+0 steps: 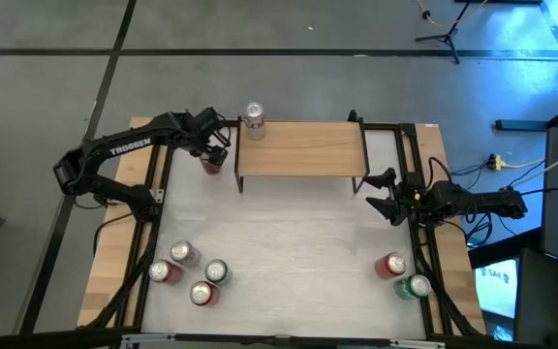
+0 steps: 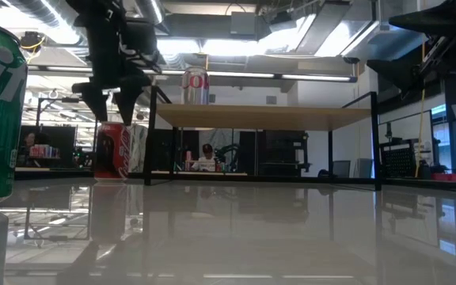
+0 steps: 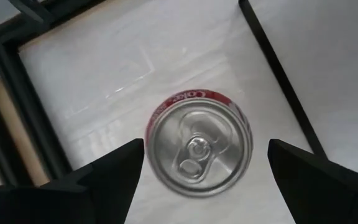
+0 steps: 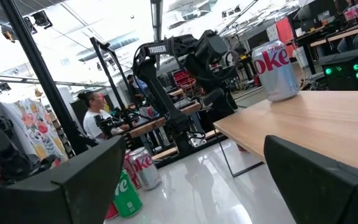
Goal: Place canned beverage on shelf
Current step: Put the top red-white soda can on the shelf
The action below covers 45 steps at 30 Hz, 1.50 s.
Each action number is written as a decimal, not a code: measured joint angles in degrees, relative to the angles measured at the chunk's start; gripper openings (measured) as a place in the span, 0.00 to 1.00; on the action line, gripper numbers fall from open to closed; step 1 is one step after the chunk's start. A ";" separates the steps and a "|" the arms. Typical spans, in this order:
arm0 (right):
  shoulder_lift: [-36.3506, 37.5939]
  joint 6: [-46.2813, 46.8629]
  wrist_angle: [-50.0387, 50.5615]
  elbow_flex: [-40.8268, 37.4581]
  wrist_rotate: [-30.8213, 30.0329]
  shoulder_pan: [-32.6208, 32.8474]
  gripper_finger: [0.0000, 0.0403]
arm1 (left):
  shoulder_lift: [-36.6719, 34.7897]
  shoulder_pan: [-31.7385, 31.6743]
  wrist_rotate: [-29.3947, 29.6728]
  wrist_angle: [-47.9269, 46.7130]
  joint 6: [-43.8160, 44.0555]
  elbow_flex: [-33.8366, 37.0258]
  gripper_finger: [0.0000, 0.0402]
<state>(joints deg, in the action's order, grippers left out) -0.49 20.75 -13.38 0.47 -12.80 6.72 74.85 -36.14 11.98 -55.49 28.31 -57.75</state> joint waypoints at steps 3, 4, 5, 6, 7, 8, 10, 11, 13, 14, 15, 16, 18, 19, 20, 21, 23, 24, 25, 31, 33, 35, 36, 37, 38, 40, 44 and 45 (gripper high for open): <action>0.00 0.00 0.00 0.00 0.02 0.01 0.95 | 0.00 -0.07 0.23 3.29 1.19 2.27 0.83; 0.00 0.00 0.02 0.00 0.02 0.02 0.95 | 0.00 -0.11 0.23 4.07 1.79 2.86 0.83; 0.00 0.00 0.02 0.00 0.02 0.00 0.95 | 0.00 -0.09 0.33 4.80 2.40 3.36 0.83; 0.00 0.00 0.02 0.00 0.02 0.01 0.95 | 0.00 -0.07 0.31 5.39 2.68 3.83 0.83; 0.00 0.00 0.02 0.00 0.02 0.02 0.95 | 0.00 -0.07 0.09 5.55 2.74 4.25 0.83; 0.00 0.00 0.02 0.00 0.02 0.01 0.95 | 0.00 -0.05 -0.03 5.61 2.72 4.74 0.83; 0.00 0.00 0.02 0.00 0.02 0.01 0.95 | 0.00 -0.04 -0.09 6.06 2.74 5.60 0.83; 0.00 0.00 0.02 0.00 0.02 0.01 0.95 | 0.00 0.00 -0.10 6.35 2.74 6.02 0.83; 0.00 0.00 0.04 0.00 0.00 0.00 0.95 | 0.00 0.00 -0.06 6.83 2.70 6.68 0.83; 0.00 0.00 0.04 0.00 0.00 0.01 0.95 | 0.00 0.00 0.16 7.00 2.70 6.83 0.83; 0.00 0.00 0.02 0.00 0.00 0.00 0.95 | 0.00 -0.02 0.52 7.34 2.66 6.93 0.83; 0.00 0.00 0.04 0.00 0.01 0.01 0.95 | 0.00 -0.02 0.71 7.68 2.64 6.97 0.83; 0.00 0.00 0.04 0.00 0.00 0.00 0.95 | 0.01 -0.01 0.99 8.96 1.98 6.99 0.83; 0.00 0.00 0.04 0.00 0.01 0.01 0.95 | 0.02 0.10 1.01 9.76 1.46 6.99 0.83; 0.00 0.00 0.04 0.00 0.00 0.00 0.95 | 0.02 0.16 1.11 10.50 1.30 6.99 0.83; 0.00 0.00 0.04 0.00 0.00 0.00 0.95 | 0.02 0.20 1.30 11.15 1.25 6.99 0.83; 0.00 -0.01 0.06 0.00 0.02 0.01 0.95 | 0.02 0.22 1.83 12.15 1.17 6.99 0.83; 0.00 0.00 0.09 0.00 0.01 0.01 0.95 | 0.02 0.22 2.11 12.31 1.18 6.99 0.83; 0.00 -0.02 0.20 0.00 0.00 0.00 0.95 | 0.02 0.22 2.27 12.29 1.36 6.99 0.83; -0.02 -0.01 0.35 0.00 0.02 0.00 0.95 | 0.02 0.22 2.30 12.12 4.39 6.99 0.82; -0.02 -0.01 0.35 0.00 0.02 0.01 0.95 | 0.02 0.22 2.32 12.09 5.09 6.99 0.81; -0.02 -0.01 0.35 0.00 0.02 0.01 0.95 | 0.02 0.22 2.35 12.03 5.67 6.99 0.78; -0.02 -0.01 0.35 0.00 0.01 0.01 0.95 | 0.02 0.22 2.35 12.04 5.68 6.99 0.77; -0.02 0.00 0.35 0.00 0.02 0.00 0.95 | 0.00 0.22 2.35 12.05 5.67 6.99 0.75; -0.02 -0.02 0.35 0.00 0.02 0.02 0.95 | 0.00 0.22 2.32 12.05 5.69 6.99 0.74; -0.02 -0.02 0.35 0.00 0.02 0.02 0.95 | 0.00 0.34 2.25 12.05 5.69 6.97 0.72; -0.02 -0.02 0.32 0.00 0.02 0.00 0.95 | 0.00 0.76 2.24 12.05 5.67 6.97 0.70; -0.02 -0.01 0.32 0.00 0.02 0.01 0.95 | 0.00 0.86 2.23 12.05 5.67 6.97 0.70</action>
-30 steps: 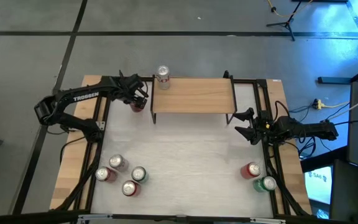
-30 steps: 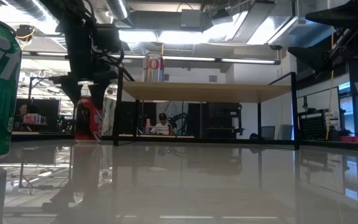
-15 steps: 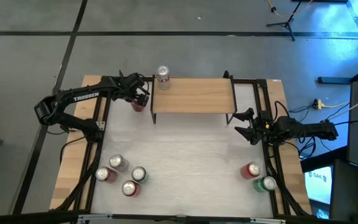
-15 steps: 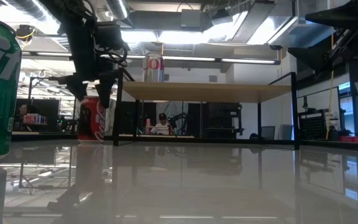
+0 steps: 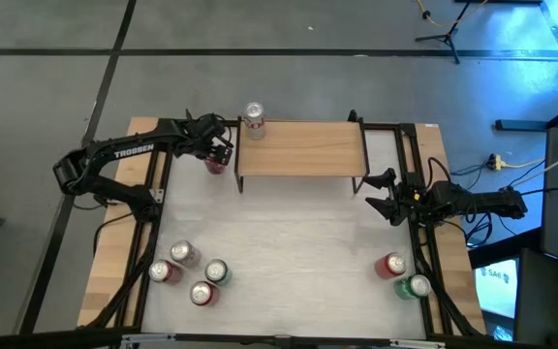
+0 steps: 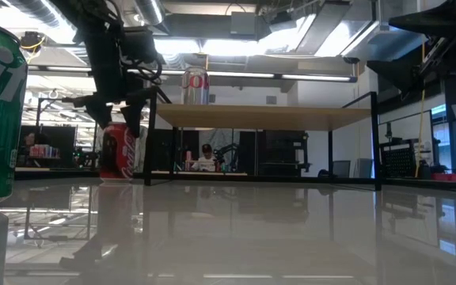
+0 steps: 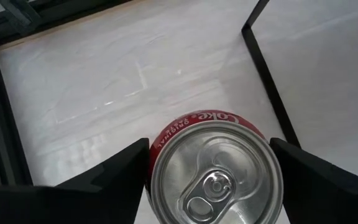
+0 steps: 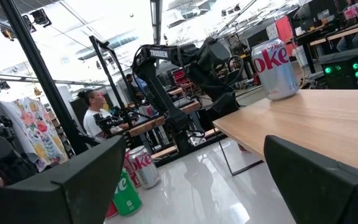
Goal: Place canned beverage on shelf
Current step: Put the top red-white soda can on the shelf
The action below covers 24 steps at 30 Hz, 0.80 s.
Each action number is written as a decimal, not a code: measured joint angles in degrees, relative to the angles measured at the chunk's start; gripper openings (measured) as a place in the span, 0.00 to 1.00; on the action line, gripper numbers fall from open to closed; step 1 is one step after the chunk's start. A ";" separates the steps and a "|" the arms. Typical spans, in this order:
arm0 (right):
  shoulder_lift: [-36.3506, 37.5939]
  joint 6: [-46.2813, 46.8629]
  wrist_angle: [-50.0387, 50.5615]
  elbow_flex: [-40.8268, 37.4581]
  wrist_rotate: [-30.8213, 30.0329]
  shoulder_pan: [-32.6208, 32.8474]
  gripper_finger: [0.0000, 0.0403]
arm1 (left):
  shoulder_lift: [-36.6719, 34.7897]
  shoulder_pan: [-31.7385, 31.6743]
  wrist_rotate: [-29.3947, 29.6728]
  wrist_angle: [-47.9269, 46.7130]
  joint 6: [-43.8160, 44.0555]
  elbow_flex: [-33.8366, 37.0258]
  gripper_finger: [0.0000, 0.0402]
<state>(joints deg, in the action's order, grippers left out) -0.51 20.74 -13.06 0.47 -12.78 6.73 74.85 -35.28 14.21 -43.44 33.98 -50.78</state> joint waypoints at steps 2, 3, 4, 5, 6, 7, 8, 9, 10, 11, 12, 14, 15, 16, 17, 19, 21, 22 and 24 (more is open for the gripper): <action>0.00 0.01 0.00 0.00 0.00 -0.01 0.95 | 0.00 0.10 -0.01 0.00 -0.01 0.00 0.70; 0.00 0.01 0.00 0.00 0.00 -0.01 0.95 | 0.00 0.10 -0.12 0.00 -0.01 0.00 0.70; 0.00 0.00 0.00 0.00 0.00 -0.01 0.95 | 0.00 0.10 -0.20 -0.02 -0.06 0.00 0.70; 0.00 0.01 0.00 0.00 0.00 -0.01 0.95 | 0.00 0.10 -0.30 -0.03 -0.36 0.00 0.70; 0.00 0.01 0.00 0.00 0.00 -0.01 0.95 | 0.00 0.10 -0.53 -0.02 -1.08 0.00 0.69; 0.00 0.00 0.00 0.00 0.00 -0.01 0.95 | -0.06 0.10 -0.88 -0.02 -1.43 0.00 0.69; 0.00 0.00 0.00 0.00 0.00 -0.01 0.95 | -0.26 0.10 -1.32 -0.08 -1.59 0.00 0.69; 0.00 0.01 -0.01 0.00 0.02 0.00 0.95 | -0.56 0.10 -1.90 -0.37 -1.70 0.00 0.69; 0.00 0.00 -0.01 0.00 0.02 -0.01 0.95 | -0.95 0.11 -2.36 -0.78 -1.75 0.03 0.69; 0.00 -0.01 -0.02 0.00 0.03 -0.01 0.95 | -1.53 0.16 -2.97 -1.18 -1.75 0.07 0.69; 0.00 0.00 -0.02 0.00 0.07 0.00 0.95 | -2.20 0.14 -3.68 -1.52 -1.74 0.11 0.69; 0.00 0.01 -0.04 0.00 0.11 0.00 0.95 | -4.14 0.14 -4.73 -2.16 -1.75 0.11 0.69; 0.00 0.01 -0.04 0.00 0.13 -0.01 0.95 | -5.20 0.14 -5.12 -2.74 -1.96 0.11 0.69; 0.00 0.01 -0.04 0.00 0.13 -0.01 0.95 | -6.34 0.14 -5.64 -3.54 -2.77 0.11 0.69; 0.00 0.00 -0.04 0.00 0.13 0.00 0.95 | -7.59 0.14 -6.42 -4.37 -3.53 0.11 0.69; 0.00 -0.01 -0.06 0.00 0.13 0.00 0.95 | -10.08 0.21 -8.84 -5.31 -4.13 0.11 0.69; 0.00 -0.01 -0.07 0.00 0.13 0.00 0.95 | -12.58 0.83 -11.80 -5.23 -4.20 0.11 0.69; 0.00 -0.01 -0.06 0.00 0.13 0.01 0.95 | -13.78 1.28 -13.33 -5.15 -4.20 0.11 0.69; 0.00 0.01 -0.09 0.00 0.13 0.01 0.95 | -16.29 2.41 -15.87 -5.05 -4.50 0.11 0.69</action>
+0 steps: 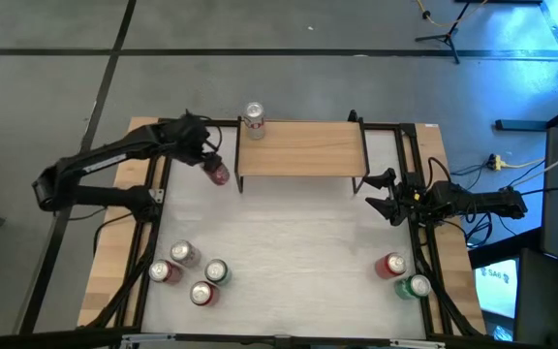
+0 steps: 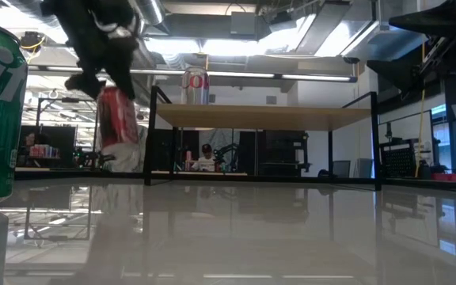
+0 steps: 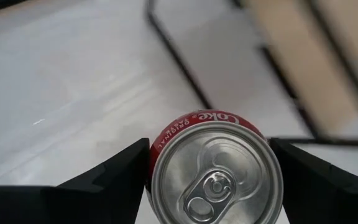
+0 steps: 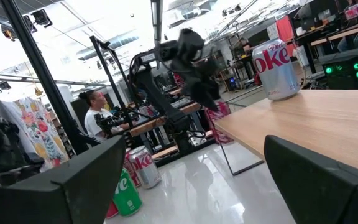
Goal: Place canned beverage on shelf
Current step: Put the top red-white soda can on the shelf
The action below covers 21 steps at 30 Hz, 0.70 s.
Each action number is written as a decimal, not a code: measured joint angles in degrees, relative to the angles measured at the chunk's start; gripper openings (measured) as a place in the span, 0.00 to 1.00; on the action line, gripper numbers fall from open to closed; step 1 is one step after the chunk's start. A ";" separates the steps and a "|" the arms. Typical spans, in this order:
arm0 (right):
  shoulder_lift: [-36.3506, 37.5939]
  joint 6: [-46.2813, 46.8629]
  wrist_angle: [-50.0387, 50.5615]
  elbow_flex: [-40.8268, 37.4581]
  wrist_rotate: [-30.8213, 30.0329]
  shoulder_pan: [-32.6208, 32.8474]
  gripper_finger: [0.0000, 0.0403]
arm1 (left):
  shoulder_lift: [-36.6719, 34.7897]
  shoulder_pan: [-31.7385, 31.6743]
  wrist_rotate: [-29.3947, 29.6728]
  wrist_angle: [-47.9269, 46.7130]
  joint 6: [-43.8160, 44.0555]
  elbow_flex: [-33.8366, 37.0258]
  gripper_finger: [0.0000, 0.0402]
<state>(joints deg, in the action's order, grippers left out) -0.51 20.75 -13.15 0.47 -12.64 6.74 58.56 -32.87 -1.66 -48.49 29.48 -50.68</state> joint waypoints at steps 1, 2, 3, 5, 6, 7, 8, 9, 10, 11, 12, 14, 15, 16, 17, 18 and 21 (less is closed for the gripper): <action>0.00 0.00 0.00 0.00 0.00 -0.02 0.95 | -1.20 0.78 -0.42 0.00 -0.03 0.00 0.69; 0.00 0.00 0.00 0.00 -0.02 -0.01 0.95 | -2.31 1.76 -0.49 0.00 0.03 0.00 0.69; 0.00 0.00 -0.02 0.00 -0.01 -0.02 0.95 | -3.30 2.77 -0.48 -0.02 0.20 0.00 0.69; 0.00 -0.02 -0.02 0.00 -0.02 0.00 0.95 | -5.01 5.23 -0.45 -0.02 0.22 0.00 0.69; 0.00 0.00 -0.08 0.00 -0.02 -0.01 0.95 | -5.69 6.52 -0.54 -0.02 0.22 0.00 0.69; 0.00 0.00 -0.10 0.00 -0.02 -0.02 0.95 | -6.27 7.78 -0.98 0.00 0.24 0.00 0.69; 0.00 0.00 -0.11 0.00 -0.02 -0.02 0.95 | -6.72 9.14 -1.54 0.00 0.24 0.00 0.69; 0.00 0.00 -0.13 0.00 -0.02 -0.01 0.95 | -7.02 10.44 -1.97 0.00 0.28 0.00 0.69; 0.00 0.00 -0.13 0.00 -0.02 -0.02 0.95 | -7.16 11.81 -2.31 0.00 0.38 0.00 0.69; 0.00 0.00 -0.13 0.00 -0.02 -0.01 0.95 | -7.20 13.24 -2.64 0.02 0.45 0.00 0.69; 0.00 0.00 -0.20 0.00 -0.02 -0.01 0.95 | -7.20 14.69 -2.80 0.02 0.68 0.00 0.69; 0.00 0.00 -0.46 0.00 -0.04 -0.01 0.95 | -7.18 17.60 -2.63 0.34 0.87 0.00 0.69; 0.00 0.00 -0.55 0.00 -0.04 -0.02 0.95 | -7.12 19.13 -2.31 1.10 1.04 0.00 0.69; 0.00 0.00 -0.54 0.00 -0.04 -0.02 0.95 | -6.89 20.58 -1.89 2.50 1.48 0.00 0.69; 0.00 0.05 -0.52 0.00 -0.07 -0.02 0.95 | -6.61 22.02 -1.54 4.42 1.87 -0.02 0.69; 0.00 0.42 -0.52 0.00 -0.07 -0.02 0.95 | -6.30 23.41 -1.05 6.42 2.15 -0.02 0.69; 0.00 2.17 -0.52 0.00 -0.07 -0.02 0.95 | -4.79 26.89 -0.45 12.71 2.38 -0.07 0.69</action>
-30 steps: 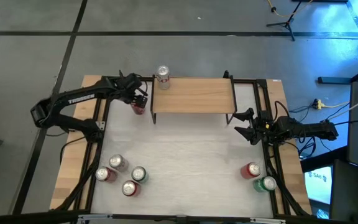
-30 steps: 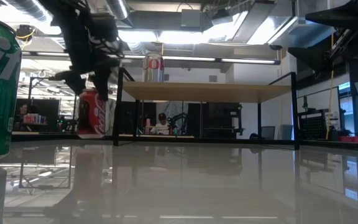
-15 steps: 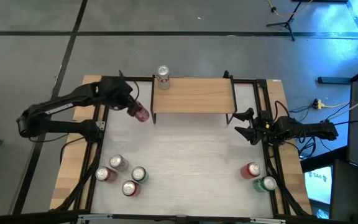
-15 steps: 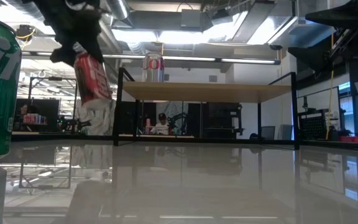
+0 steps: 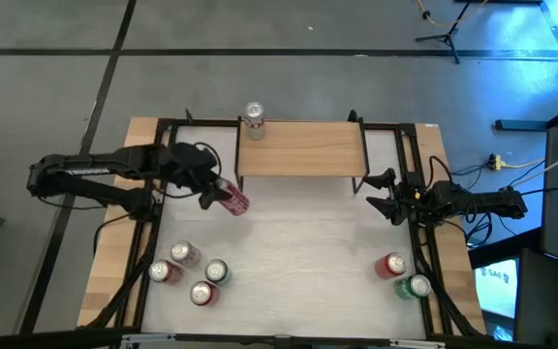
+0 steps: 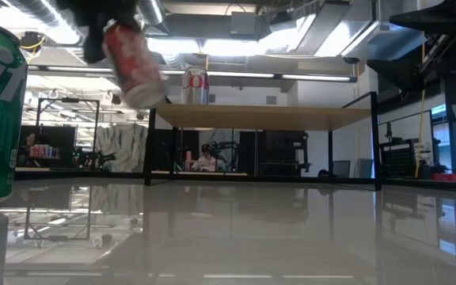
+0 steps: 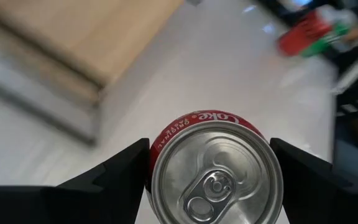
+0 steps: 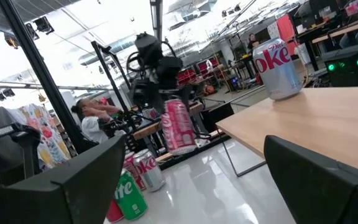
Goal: Place canned beverage on shelf
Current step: Put the top red-white soda can on the shelf
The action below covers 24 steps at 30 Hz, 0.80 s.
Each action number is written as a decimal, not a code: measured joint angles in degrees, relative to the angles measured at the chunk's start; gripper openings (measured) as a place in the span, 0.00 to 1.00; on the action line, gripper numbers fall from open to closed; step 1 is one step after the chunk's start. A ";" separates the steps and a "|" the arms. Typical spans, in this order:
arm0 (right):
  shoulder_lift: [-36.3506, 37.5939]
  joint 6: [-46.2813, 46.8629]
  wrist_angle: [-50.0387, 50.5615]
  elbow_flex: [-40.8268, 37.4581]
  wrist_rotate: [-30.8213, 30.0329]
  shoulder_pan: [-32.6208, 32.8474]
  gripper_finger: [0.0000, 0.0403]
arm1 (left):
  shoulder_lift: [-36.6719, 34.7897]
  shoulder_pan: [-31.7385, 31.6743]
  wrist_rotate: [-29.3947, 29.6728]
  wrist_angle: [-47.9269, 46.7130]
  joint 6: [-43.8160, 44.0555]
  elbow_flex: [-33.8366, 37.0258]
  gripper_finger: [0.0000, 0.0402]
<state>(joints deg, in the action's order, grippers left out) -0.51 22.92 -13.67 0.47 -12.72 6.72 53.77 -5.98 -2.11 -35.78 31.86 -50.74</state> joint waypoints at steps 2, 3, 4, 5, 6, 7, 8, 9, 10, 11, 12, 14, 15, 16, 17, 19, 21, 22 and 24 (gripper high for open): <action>0.00 0.78 0.01 0.00 0.09 0.01 0.95 | 1.79 1.89 0.05 4.79 0.02 0.00 0.69; 0.00 0.89 0.01 0.00 0.22 0.02 0.95 | 2.82 2.67 0.02 6.83 0.01 -0.02 0.69; 0.00 0.89 0.03 0.00 0.27 0.02 0.95 | 3.80 3.39 0.02 8.77 -0.11 -0.02 0.69; 0.00 0.91 0.04 0.00 0.27 0.00 0.95 | 4.85 4.08 0.03 10.70 -0.52 -0.02 0.69; 0.00 0.91 0.02 0.00 0.27 0.02 0.95 | 6.01 4.68 0.02 12.69 -0.77 -0.02 0.69; 0.00 0.91 0.02 0.00 0.27 0.02 0.95 | 7.18 5.13 0.02 14.66 -0.86 -0.02 0.69; 0.00 0.91 0.02 0.00 0.29 0.02 0.95 | 8.28 5.49 0.02 16.21 -0.87 -0.04 0.69; 0.00 0.90 0.03 0.00 0.29 0.02 0.95 | 9.44 5.77 -0.09 17.59 -0.90 -0.04 0.69; 0.00 0.89 0.03 0.00 0.29 0.02 0.95 | 10.52 6.02 -0.28 18.92 -0.90 -0.04 0.69; 0.00 0.89 0.04 0.00 0.29 0.02 0.95 | 11.59 6.24 -0.46 20.35 -0.89 -0.04 0.69; 0.00 0.88 0.04 0.00 0.31 0.00 0.95 | 12.53 6.45 -0.46 21.55 -0.90 -0.06 0.69; 0.00 0.87 0.04 0.00 0.31 0.02 0.95 | 14.60 6.76 -0.49 21.94 -0.92 -1.01 0.69; 0.00 0.87 0.04 0.00 0.31 0.01 0.95 | 15.67 6.92 -0.49 21.79 -1.06 -1.79 0.69; 0.00 0.87 0.07 0.00 0.31 0.02 0.95 | 16.88 6.96 -0.49 21.53 -1.76 -2.86 0.69; 0.00 0.87 0.07 0.00 0.31 0.00 0.95 | 18.06 7.02 -0.52 21.40 -2.73 -3.98 0.69; 0.00 0.87 0.05 0.00 0.31 0.01 0.95 | 20.39 7.24 -0.52 21.20 -5.07 -6.63 0.69; 0.00 0.86 0.07 0.00 0.31 0.00 0.95 | 22.68 7.28 -0.55 21.10 -7.44 -9.56 0.69; 0.00 0.85 0.07 0.00 0.33 0.01 0.95 | 23.75 7.28 -0.57 20.96 -8.49 -10.85 0.69; 0.00 0.85 0.09 0.00 0.34 0.02 0.95 | 25.92 7.28 -0.52 20.13 -10.60 -13.50 0.69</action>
<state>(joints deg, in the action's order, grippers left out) -0.51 23.77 -13.58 0.47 -12.38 6.74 79.69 1.30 -2.63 -15.65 21.26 -64.24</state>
